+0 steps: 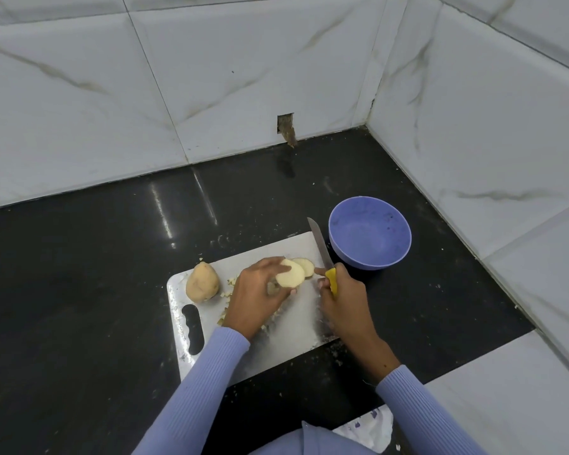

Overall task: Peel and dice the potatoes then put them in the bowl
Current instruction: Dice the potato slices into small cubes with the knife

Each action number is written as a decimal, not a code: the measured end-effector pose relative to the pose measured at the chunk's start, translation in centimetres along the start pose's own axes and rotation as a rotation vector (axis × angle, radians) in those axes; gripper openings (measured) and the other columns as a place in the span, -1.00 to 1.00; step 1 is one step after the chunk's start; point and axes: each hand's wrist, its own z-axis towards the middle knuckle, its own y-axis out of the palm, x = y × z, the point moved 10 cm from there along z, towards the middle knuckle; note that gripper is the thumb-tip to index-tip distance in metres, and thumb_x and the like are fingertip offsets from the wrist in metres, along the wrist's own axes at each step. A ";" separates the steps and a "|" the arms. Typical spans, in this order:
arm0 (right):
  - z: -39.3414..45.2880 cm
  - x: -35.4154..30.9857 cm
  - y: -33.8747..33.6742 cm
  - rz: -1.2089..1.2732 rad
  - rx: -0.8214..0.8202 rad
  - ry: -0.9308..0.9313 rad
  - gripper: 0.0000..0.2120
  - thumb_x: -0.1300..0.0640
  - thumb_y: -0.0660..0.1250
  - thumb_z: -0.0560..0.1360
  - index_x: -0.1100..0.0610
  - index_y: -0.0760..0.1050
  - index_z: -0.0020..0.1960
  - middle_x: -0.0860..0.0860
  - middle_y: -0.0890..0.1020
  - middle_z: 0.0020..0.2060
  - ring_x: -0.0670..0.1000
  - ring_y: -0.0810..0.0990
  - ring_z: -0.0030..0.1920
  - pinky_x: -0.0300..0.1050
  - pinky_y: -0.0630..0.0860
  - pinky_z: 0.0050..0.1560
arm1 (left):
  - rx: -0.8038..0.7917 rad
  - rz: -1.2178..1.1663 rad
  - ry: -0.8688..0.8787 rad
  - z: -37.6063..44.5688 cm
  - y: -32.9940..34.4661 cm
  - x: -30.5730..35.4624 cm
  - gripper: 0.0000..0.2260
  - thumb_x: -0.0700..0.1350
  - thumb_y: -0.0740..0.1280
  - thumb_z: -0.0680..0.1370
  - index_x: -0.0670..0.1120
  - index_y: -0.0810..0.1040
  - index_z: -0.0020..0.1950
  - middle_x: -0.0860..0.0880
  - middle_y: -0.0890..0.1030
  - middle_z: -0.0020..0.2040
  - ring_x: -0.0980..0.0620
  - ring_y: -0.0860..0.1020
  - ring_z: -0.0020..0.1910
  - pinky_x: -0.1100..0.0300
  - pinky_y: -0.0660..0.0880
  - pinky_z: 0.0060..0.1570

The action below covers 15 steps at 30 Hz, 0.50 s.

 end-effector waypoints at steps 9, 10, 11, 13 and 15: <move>-3.1 1.6 -0.4 0.133 -0.082 0.063 -0.79 0.11 0.38 0.49 0.19 0.39 -0.14 -0.02 0.63 -0.24 -0.07 0.61 -0.20 -0.13 0.57 -0.20 | -0.179 0.130 0.165 -5.0 4.5 2.4 -0.70 -0.11 0.54 0.32 -0.10 0.67 0.03 -0.11 0.62 0.15 -0.11 0.58 0.10 0.14 0.30 0.28; -3.2 1.6 -0.2 0.122 -0.092 0.063 -0.80 0.13 0.39 0.48 0.19 0.39 -0.13 -0.02 0.65 -0.21 -0.07 0.62 -0.18 -0.10 0.58 -0.17 | -0.181 0.167 0.183 -5.1 4.8 2.6 -0.69 -0.11 0.56 0.30 -0.10 0.67 0.01 -0.11 0.63 0.13 -0.08 0.60 0.08 0.13 0.22 0.34; -3.2 1.7 0.0 0.109 -0.096 0.059 -0.81 0.14 0.40 0.48 0.18 0.40 -0.13 -0.02 0.65 -0.18 -0.08 0.62 -0.16 -0.09 0.59 -0.14 | -0.180 0.198 0.194 -5.2 5.0 2.7 -0.69 -0.11 0.57 0.28 -0.09 0.68 0.00 -0.12 0.63 0.11 -0.06 0.61 0.07 0.11 0.15 0.38; -3.2 1.8 0.0 0.099 -0.095 0.058 -0.83 0.18 0.39 0.48 0.16 0.39 -0.13 -0.03 0.66 -0.14 -0.09 0.62 -0.13 -0.11 0.59 -0.12 | -0.177 0.238 0.207 -5.2 5.3 2.8 -0.71 -0.10 0.55 0.29 -0.07 0.68 -0.01 -0.13 0.63 0.12 -0.09 0.60 0.12 0.01 0.14 0.41; -3.3 1.8 0.0 0.095 -0.095 0.053 -0.81 0.22 0.37 0.49 0.08 0.36 -0.17 -0.06 0.66 -0.12 -0.14 0.61 -0.13 -0.25 0.56 -0.14 | -0.163 0.278 0.210 -5.3 5.2 2.8 -0.76 -0.09 0.47 0.32 -0.06 0.68 -0.03 -0.13 0.63 0.15 -0.14 0.57 0.18 -0.13 0.17 0.38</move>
